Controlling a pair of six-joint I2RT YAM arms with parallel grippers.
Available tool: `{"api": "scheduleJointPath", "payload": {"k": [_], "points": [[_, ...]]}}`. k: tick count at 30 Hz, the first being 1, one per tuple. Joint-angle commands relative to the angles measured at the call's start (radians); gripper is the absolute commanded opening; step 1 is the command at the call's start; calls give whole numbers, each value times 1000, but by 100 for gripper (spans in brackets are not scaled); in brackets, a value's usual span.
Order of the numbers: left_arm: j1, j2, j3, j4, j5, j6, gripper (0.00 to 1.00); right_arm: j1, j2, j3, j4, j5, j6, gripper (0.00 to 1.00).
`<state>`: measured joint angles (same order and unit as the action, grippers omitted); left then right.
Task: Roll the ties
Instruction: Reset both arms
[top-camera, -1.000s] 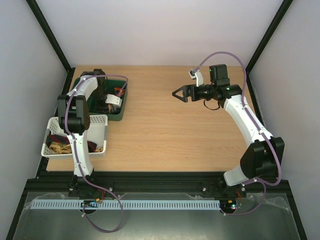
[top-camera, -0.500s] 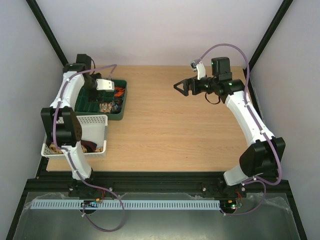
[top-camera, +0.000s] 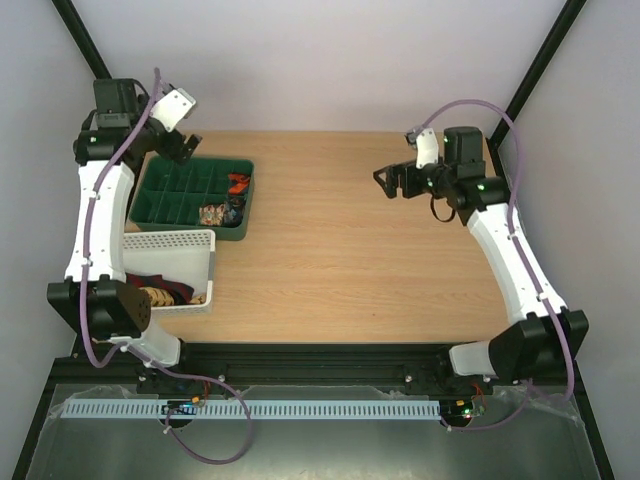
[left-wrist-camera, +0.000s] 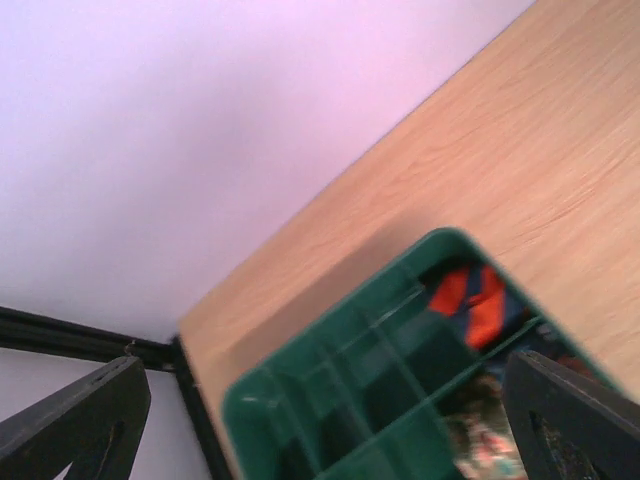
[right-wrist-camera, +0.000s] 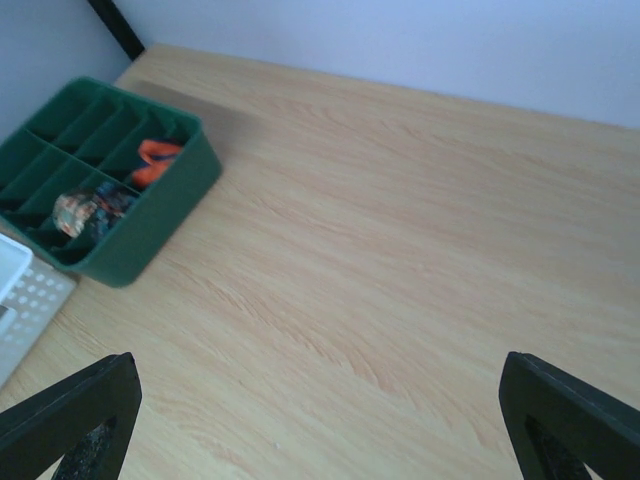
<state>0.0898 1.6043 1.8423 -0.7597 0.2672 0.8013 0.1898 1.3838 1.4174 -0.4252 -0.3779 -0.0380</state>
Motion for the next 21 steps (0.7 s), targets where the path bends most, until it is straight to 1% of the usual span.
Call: {"api": "scheduleJointPath", "payload": {"k": [1,3,6,9,12,16,21], "points": [[2,-56,-111,-40,149,-379,100,-31,-78,-116,-35,66,-4,99],[-1,-114,-230,-13,169,-453,100,-48,-106,-178,-45,77,-3,99],[-11,-196,-414,35,126,-546,100,-88,-155,-293,-45,118,0,99],[-14,-280,-586,72,95,-588,100,-139,-217,-396,-43,137,10,99],[-15,-374,-718,111,50,-612,100,-180,-282,-494,-43,129,33,98],[-15,-431,-791,105,4,-629,99,-192,-350,-567,-52,99,47,99],[-15,-459,-809,101,-56,-672,100,-207,-381,-582,-63,67,59,99]]}}
